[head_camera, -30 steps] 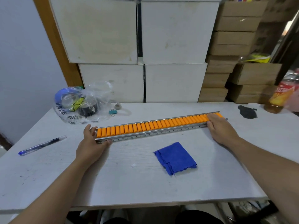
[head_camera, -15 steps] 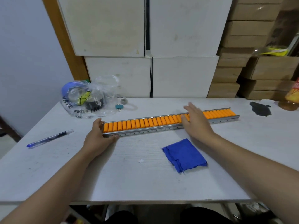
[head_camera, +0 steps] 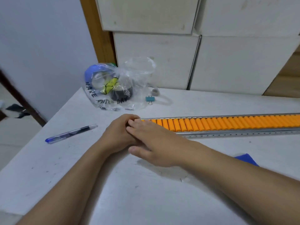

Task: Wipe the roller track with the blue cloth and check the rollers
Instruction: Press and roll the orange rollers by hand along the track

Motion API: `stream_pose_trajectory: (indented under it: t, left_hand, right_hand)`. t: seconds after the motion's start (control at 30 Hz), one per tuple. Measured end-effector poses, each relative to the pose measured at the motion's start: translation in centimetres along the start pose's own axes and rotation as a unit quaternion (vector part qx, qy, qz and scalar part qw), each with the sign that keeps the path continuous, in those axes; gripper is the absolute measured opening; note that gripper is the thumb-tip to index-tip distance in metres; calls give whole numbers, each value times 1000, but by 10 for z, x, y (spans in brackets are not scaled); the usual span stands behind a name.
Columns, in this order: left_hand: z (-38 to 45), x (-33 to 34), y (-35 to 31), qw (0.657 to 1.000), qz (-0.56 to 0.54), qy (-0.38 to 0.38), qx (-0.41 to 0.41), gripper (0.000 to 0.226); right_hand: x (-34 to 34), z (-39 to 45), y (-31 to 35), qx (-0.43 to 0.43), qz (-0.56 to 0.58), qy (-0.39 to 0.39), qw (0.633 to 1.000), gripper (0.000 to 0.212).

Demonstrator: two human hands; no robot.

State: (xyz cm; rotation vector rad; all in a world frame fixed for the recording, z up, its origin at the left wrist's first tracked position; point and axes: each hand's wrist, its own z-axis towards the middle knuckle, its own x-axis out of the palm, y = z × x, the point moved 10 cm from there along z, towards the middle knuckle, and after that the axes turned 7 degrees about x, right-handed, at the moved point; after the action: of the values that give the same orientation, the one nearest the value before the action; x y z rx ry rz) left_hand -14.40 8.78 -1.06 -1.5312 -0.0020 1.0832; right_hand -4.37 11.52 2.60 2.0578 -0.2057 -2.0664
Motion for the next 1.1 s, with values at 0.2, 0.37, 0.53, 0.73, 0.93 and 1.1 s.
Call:
stream_pose_trajectory:
  t: [0.2,0.37,0.53,0.73,0.93,1.1]
  left_hand:
    - [1,-7,-3,999,8,-30,22,69]
    - [10,2,9,999,36,-6,4,81]
    - [6,0,4,999,31,-9,10,79]
    - [5,-1,1,1000,-3,-11,15,66]
    - [7,0,0,999,29,-12,28,75]
    - [5,1,-2,999,37,2,16,79]
  right_hand:
    - [-1,-5,-22,-2,28,18,999,60]
    - [-3,-35,-86,85,27,28,996,60]
    - [-21,-41,-86,102,-6,-41,994,62]
    - [3,13,-16,-15,-1,9,1000,61]
    - [1,-7,-52,51,2,-12,999,70]
    - [-17,-58,-115,169,-4,-56,984,73]
